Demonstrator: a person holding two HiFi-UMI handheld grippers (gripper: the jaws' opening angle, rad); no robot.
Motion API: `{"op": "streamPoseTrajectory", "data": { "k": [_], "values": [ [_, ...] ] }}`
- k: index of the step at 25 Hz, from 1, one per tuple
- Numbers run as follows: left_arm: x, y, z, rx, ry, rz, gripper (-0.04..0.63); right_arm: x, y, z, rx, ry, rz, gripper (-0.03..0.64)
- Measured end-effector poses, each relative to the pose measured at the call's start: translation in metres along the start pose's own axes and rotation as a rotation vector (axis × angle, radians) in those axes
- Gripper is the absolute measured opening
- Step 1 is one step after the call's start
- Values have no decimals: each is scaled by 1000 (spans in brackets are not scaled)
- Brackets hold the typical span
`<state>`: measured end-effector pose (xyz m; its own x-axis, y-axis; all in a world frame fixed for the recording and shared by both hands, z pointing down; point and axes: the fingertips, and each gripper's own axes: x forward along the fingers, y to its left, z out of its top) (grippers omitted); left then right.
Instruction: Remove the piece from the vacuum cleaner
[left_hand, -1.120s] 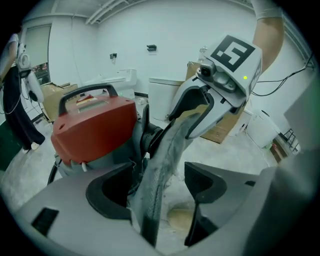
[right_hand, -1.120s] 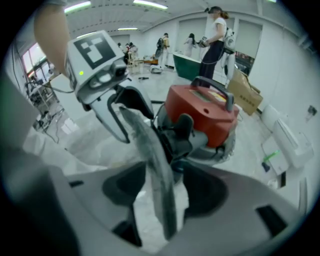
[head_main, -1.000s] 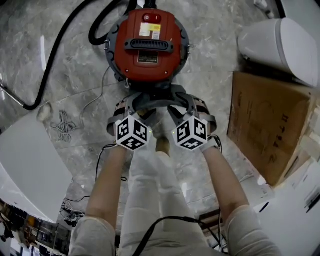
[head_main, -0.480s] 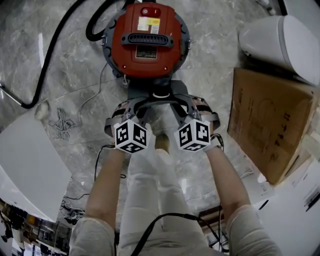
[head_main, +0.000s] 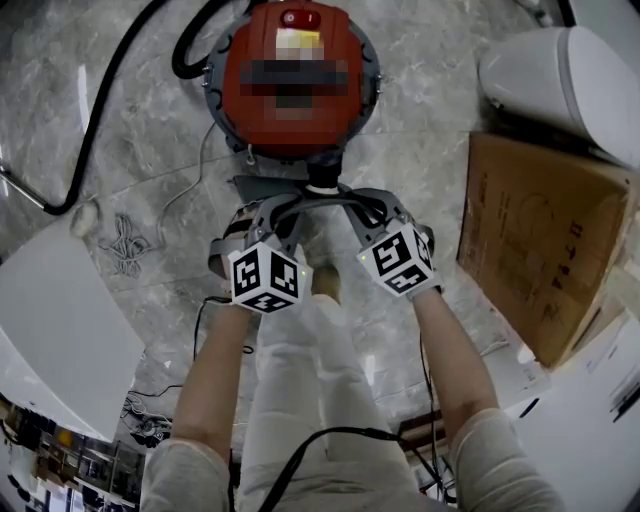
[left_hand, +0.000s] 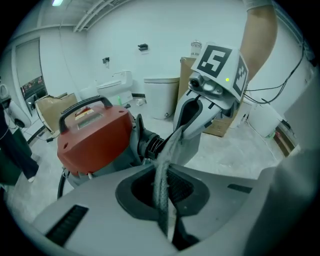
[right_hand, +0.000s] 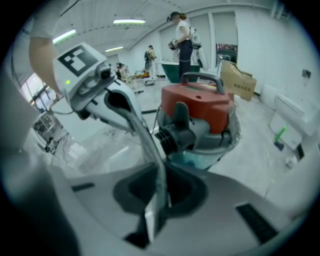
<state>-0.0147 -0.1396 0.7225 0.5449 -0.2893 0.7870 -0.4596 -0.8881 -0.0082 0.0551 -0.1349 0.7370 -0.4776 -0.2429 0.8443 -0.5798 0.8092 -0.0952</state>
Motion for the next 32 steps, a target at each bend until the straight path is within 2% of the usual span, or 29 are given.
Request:
{"op": "streamPoseTrajectory", "data": {
  "k": [3, 8, 13, 15, 18, 22, 29, 32],
  "values": [
    [5, 1, -9, -63, 16, 11, 35, -4, 2, 8, -113, 36, -24, 36],
    [18, -3, -28, -119, 76, 2, 35, -12, 10, 21, -324, 89, -67, 34],
    [26, -3, -34, -206, 61, -21, 35, -13, 15, 23, -390, 129, -82, 34],
    [25, -4, -35, -222, 63, -21, 35, -11, 14, 21, -363, 127, -86, 34],
    [18, -5, -31, -221, 69, -2, 34, -10, 11, 16, -263, 103, -84, 34],
    [5, -3, -19, -331, 19, 36, 35, -6, 8, 6, -150, 94, -74, 34],
    [-3, -7, -1, -286, 26, 59, 35, 4, 4, -11, 36, 73, -32, 32],
    [0, -8, -6, -314, 26, 51, 35, 2, 4, -10, 85, 60, -20, 33]
  ]
}}
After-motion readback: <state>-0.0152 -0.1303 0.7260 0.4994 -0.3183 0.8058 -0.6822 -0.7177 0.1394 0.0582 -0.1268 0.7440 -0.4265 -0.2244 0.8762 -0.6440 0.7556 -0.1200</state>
